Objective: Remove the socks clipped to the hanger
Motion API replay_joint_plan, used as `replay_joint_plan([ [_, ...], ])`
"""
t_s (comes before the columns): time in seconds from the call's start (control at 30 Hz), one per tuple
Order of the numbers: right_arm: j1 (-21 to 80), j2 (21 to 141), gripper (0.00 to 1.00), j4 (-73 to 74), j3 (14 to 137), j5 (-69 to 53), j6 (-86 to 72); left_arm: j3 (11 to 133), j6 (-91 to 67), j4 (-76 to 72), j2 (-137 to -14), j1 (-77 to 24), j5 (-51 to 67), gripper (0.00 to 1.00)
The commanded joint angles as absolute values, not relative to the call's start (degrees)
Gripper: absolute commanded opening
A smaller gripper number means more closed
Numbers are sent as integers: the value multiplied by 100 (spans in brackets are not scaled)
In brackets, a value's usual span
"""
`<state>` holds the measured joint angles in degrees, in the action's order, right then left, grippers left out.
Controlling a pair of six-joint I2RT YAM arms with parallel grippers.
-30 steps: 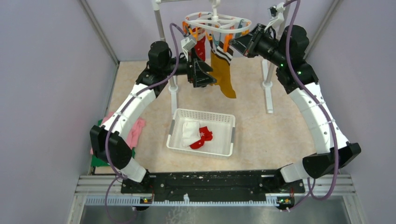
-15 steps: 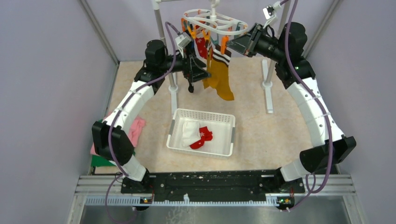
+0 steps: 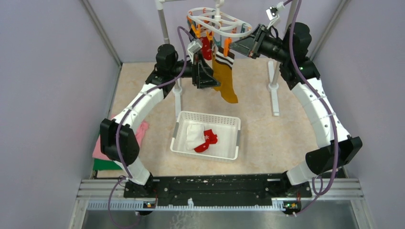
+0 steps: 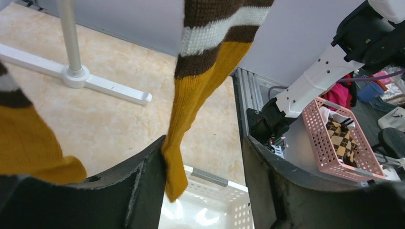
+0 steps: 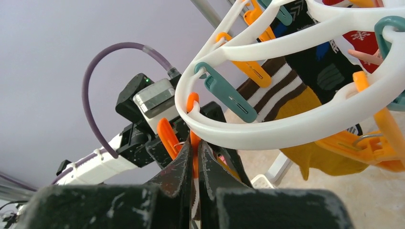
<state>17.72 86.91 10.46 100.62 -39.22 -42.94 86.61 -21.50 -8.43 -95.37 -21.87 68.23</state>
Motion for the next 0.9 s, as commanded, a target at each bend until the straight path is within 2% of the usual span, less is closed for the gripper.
replay_joint_plan([
  [0.0,1747,8739,1,695,10362,-4036,-4397,8612,-2288,-1337,-9558,-2259,7023,53],
  [0.03,1749,8739,5,694,10369,-4038,-4390,8600,-2248,-1299,-9530,-2259,6943,40],
  [0.1,1749,8733,14,710,10371,-4022,-4365,8558,-2190,-1196,-9474,-2259,6755,23],
  [0.27,1749,8629,44,786,10315,-3892,-4175,8450,-2277,-1295,-9364,-2259,6411,8],
  [0.4,1744,8492,63,663,10158,-3893,-4121,8456,-2254,-1284,-9338,-2259,6347,4],
  [0.6,1785,8515,77,813,10174,-3884,-3864,8370,-2126,-1229,-9229,-2317,6144,2],
  [0.73,2138,8532,82,1403,10474,-3516,-3145,8331,-2127,-1199,-9191,-2430,6066,1],
  [0.87,2509,8570,82,1922,10755,-2914,-2353,8320,-2134,-1153,-9183,-2540,6009,0],
])
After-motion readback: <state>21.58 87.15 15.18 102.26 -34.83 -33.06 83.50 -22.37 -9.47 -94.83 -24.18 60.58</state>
